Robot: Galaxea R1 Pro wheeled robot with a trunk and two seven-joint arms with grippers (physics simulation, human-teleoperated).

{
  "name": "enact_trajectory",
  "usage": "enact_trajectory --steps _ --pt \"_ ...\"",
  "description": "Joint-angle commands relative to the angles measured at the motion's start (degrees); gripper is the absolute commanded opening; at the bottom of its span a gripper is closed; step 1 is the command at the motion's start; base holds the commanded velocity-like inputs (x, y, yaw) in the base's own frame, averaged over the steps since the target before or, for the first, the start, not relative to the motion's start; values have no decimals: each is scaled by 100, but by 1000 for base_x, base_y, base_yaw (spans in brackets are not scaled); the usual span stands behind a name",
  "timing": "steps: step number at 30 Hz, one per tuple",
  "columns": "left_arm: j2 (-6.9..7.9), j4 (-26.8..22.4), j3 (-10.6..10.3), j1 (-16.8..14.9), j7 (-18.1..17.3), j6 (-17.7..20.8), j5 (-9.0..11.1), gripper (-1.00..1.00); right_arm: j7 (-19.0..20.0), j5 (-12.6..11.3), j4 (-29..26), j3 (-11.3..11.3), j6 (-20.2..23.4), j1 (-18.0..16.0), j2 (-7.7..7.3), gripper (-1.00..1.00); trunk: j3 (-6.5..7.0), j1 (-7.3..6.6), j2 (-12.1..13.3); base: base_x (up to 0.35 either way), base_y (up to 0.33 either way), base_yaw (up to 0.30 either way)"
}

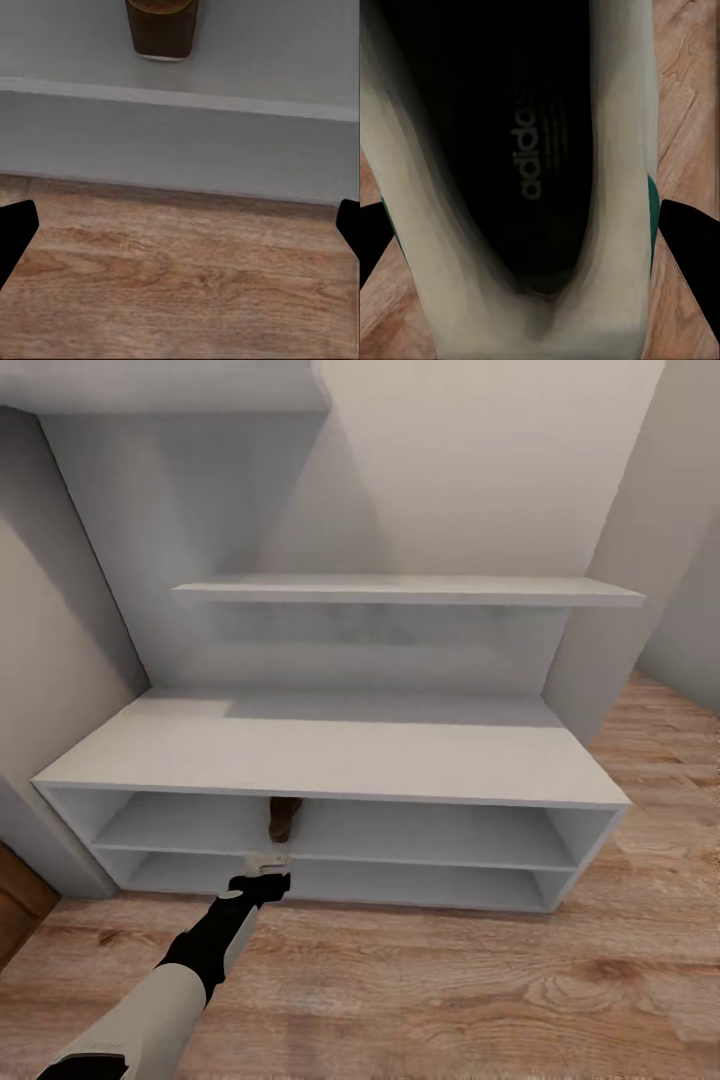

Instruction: Pick up the two gym shoes and the two sandals from the corridor floor and place them onto the hallstand (shoe rack) in the corridor, making sure they are on the rack and not on the floor. Arrange them so the two gym shoes are next to each other and the two sandals are next to each other.

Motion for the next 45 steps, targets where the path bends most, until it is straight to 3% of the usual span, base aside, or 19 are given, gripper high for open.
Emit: enact_trajectory --steps 1,7,11,14,17,19,22,23,26,27,31,34,45 --pt "-1 -20 6 0 16 34 6 100 -17 -48 -9 -4 16 -1 1 -100 -5 -4 -2 -245 -190 0" --pt "25 -23 11 13 11 6 12 100 -12 -48 -9 -4 16 -1 1 -100 -5 -4 -2 -264 -179 0" --pt "59 -35 -11 311 -221 -487 6 100 -15 -48 -9 3 16 -1 1 -100 -5 -4 -2 -281 -141 0" --pt "320 -31 -11 786 -1264 -1176 -33 100 -17 -48 -9 12 16 -1 11 -100 -5 -4 -2 -199 -109 0" --pt "865 -18 36 1166 -2757 -1722 22 100 -19 -48 -9 13 9 -1 23 -100 -5 -4 -2 -103 -33 0" --pt "1113 -2 90 1330 -3392 -1919 85 100 -19 -48 -9 14 8 -1 25 -100 -5 -4 -2 -42 -12 0" --pt "1519 28 299 1588 -4347 -2219 348 100 -19 -48 -9 14 -7 -1 22 -100 -5 -4 -2 -16 -5 0" --pt "1714 37 442 1741 -4844 -2353 531 100 -19 -46 -9 14 -53 -1 20 -100 -5 -4 -2 -6 -2 0" --pt "2070 43 738 2051 -5814 -2536 849 100 -14 -47 -9 14 -130 -1 19 -100 -5 -4 -2 -2 -1 0" --pt "2217 46 959 2152 -6355 -2578 937 100 -11 -44 -9 14 -147 -1 19 -100 -5 -4 -2 0 0 0" --pt "2203 39 1093 2180 -6477 -2576 947 100 -10 -51 -9 14 -200 -1 34 -100 -5 -4 -2 -2 0 0" --pt "2201 40 1098 2180 -6479 -2570 947 100 -10 -48 -9 14 -415 -1 36 -100 -5 -4 -2 -165 -66 0" --pt "2199 38 1105 2180 -6486 -2570 957 100 -10 -48 -9 14 -450 -1 39 -100 -5 -4 -2 -328 -10 0"
